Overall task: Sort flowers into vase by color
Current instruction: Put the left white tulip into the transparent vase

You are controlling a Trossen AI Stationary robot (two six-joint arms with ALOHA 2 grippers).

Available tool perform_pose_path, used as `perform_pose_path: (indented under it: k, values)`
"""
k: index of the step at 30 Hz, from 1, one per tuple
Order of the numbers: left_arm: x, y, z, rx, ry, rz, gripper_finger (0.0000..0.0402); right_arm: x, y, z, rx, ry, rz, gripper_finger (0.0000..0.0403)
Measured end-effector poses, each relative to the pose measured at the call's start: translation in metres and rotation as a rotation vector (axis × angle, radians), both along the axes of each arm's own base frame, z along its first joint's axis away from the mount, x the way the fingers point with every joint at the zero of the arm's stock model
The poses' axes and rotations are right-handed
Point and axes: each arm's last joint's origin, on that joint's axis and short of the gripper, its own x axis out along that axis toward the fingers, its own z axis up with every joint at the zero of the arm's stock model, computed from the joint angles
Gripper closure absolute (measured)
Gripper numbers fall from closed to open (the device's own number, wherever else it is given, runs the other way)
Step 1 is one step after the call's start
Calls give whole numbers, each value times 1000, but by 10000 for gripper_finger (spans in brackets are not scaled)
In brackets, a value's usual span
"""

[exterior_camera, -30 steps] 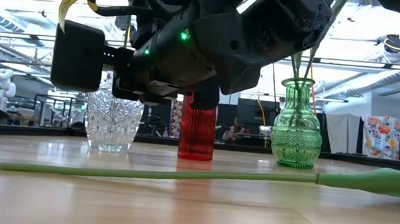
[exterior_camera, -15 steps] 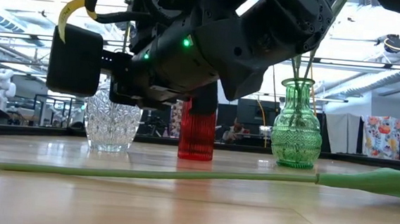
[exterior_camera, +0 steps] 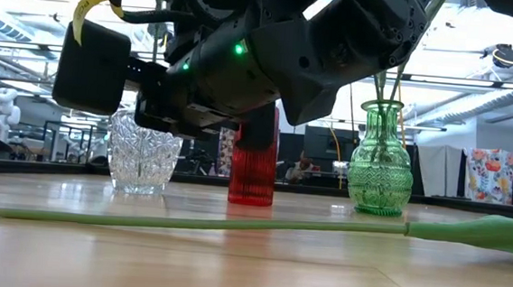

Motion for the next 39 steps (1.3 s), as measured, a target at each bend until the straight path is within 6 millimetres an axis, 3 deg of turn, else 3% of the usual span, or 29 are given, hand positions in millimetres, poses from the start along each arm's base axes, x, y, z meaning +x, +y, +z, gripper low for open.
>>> perform_pose_path:
  k: [10, 13, 18, 21, 28, 33, 39]
  values:
    - [0, 2, 0, 14, -10, 51, 401, -1, 5, 0, -5, 13, 35, 403]
    - [0, 2, 0, 17, -16, 69, 401, -7, 22, 0, -35, 47, 78, 403]
    - [1, 2, 8, 46, -78, 103, 401, -28, 67, 9, -126, 135, 179, 403]
    - [2, 3, 17, 97, -148, 167, 401, -44, 93, 31, -197, 172, 218, 403]
    - [0, 17, 43, 166, -197, 490, 401, -88, 140, 105, -365, 246, 336, 403]
    - [6, 40, 62, 206, -181, 604, 401, -125, 157, 164, -469, 275, 369, 403]
    - [12, 79, 91, 188, -228, 649, 401, -165, 164, 209, -578, 357, 432, 403]
